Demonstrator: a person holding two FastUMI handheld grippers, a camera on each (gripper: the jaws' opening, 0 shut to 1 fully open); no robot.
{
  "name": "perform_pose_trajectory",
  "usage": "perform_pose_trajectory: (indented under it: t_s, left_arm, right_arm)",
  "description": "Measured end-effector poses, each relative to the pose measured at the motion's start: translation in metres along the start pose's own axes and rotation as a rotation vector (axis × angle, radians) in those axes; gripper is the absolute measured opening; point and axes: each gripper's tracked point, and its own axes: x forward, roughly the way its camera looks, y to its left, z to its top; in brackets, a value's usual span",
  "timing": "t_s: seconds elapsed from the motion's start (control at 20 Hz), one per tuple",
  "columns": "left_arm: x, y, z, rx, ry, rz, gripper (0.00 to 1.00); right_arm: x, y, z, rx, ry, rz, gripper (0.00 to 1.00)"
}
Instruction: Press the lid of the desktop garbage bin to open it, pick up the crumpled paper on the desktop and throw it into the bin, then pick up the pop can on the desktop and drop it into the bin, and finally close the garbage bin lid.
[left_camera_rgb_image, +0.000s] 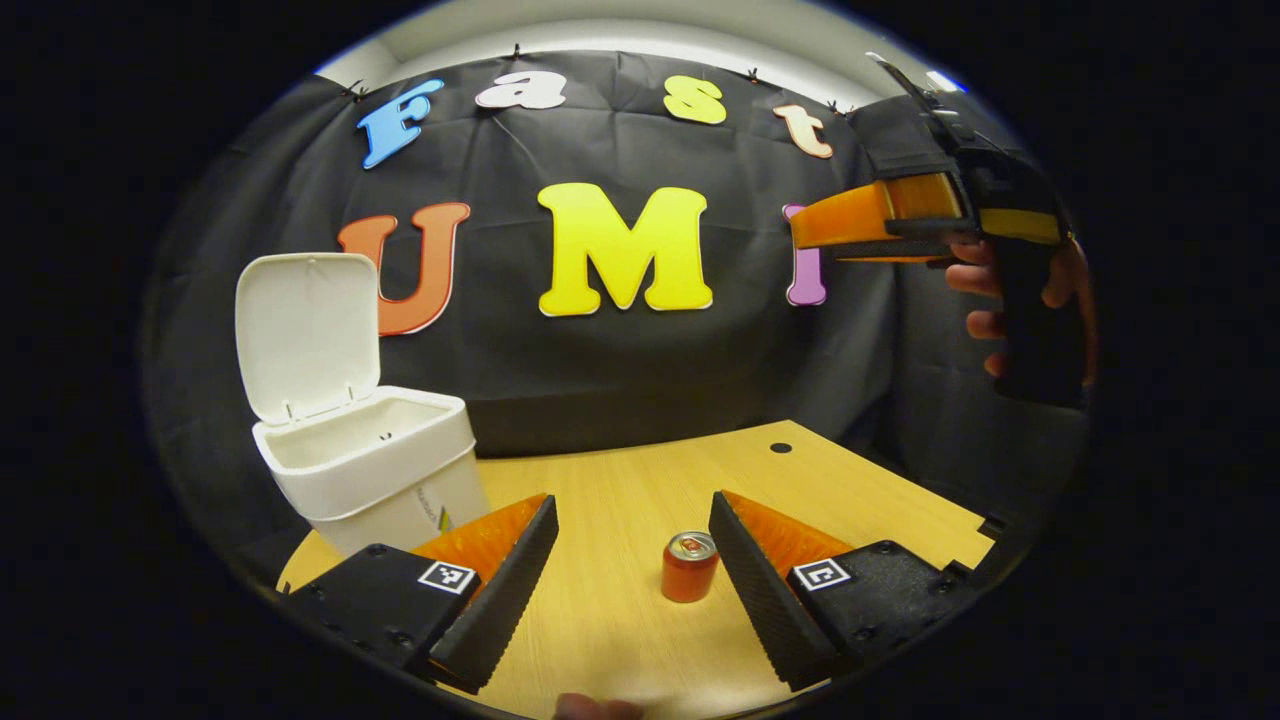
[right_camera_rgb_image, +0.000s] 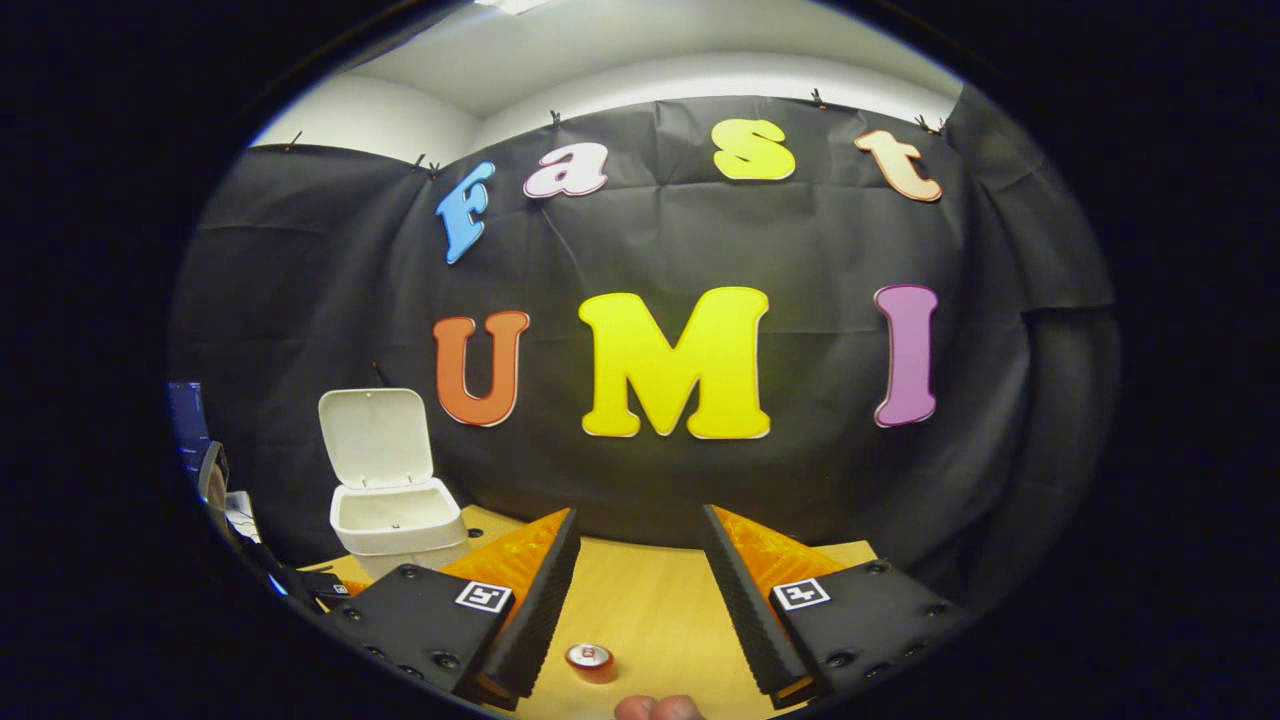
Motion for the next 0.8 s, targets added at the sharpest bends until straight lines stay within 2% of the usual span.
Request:
perform_pose_trajectory:
  t_s: [0.1, 0.2, 0.35, 0.6, 0.8]
  left_arm:
    - [0.010, -0.016, -0.013, 0.002, 0.022, -0.035, 0.99]
    - [0.026, -0.032, -0.037, 0.023, 0.052, -0.067, 0.99]
    - [0.054, -0.040, -0.084, 0.005, 0.118, -0.063, 0.99]
    - [0.082, -0.051, -0.128, 0.032, 0.178, -0.058, 1.00]
    - [0.104, -0.044, -0.155, -0.001, 0.223, -0.022, 0.99]
  right_arm:
    - [-0.013, -0.021, -0.005, 0.004, 0.007, -0.045, 0.80]
    - [-0.027, -0.048, -0.011, -0.013, -0.001, -0.125, 0.80]
    - [-0.045, -0.070, -0.029, -0.026, 0.008, -0.185, 0.80]
    - [-0.062, -0.090, -0.059, -0.072, 0.086, -0.227, 0.80]
    - [-0.071, -0.101, -0.068, -0.073, 0.119, -0.252, 0.80]
